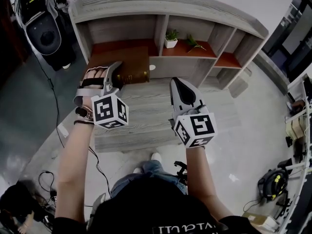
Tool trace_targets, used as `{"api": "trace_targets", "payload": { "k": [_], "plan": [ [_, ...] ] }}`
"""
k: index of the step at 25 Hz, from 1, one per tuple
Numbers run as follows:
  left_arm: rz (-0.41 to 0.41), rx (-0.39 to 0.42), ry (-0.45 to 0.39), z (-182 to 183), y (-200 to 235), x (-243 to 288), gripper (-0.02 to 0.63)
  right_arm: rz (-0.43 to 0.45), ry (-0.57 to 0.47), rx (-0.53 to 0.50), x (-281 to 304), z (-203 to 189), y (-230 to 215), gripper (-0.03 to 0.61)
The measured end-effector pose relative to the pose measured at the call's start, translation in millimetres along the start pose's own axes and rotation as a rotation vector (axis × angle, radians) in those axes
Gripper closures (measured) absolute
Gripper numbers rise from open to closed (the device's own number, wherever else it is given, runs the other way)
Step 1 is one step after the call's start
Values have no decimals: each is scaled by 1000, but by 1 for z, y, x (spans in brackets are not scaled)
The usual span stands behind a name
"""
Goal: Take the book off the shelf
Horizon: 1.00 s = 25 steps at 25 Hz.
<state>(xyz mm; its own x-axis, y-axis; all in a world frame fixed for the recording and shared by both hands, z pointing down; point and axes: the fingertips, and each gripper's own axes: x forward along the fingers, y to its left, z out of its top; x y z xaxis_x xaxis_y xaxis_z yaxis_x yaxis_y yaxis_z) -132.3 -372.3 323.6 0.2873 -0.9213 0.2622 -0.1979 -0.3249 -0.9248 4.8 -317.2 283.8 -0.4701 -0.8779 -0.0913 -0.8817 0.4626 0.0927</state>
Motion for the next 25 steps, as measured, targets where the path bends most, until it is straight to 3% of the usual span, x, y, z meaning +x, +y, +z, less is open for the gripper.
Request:
{"api": "trace_targets", "payload": {
  "k": [5, 12, 19, 25],
  "plan": [
    [-5, -94, -41, -4, -11, -22, 381, -23, 11, -10, -17, 0, 18, 564],
    [0, -295, -87, -7, -14, -42, 382, -40, 34, -36, -39, 0, 32, 563],
    [44, -651, -77, -13, -21, -49, 383, -36, 34, -75, -46, 1, 22, 565],
    [103, -818, -82, -15, -22, -50, 383, -47, 0, -78, -44, 14, -3, 563]
  ]
}}
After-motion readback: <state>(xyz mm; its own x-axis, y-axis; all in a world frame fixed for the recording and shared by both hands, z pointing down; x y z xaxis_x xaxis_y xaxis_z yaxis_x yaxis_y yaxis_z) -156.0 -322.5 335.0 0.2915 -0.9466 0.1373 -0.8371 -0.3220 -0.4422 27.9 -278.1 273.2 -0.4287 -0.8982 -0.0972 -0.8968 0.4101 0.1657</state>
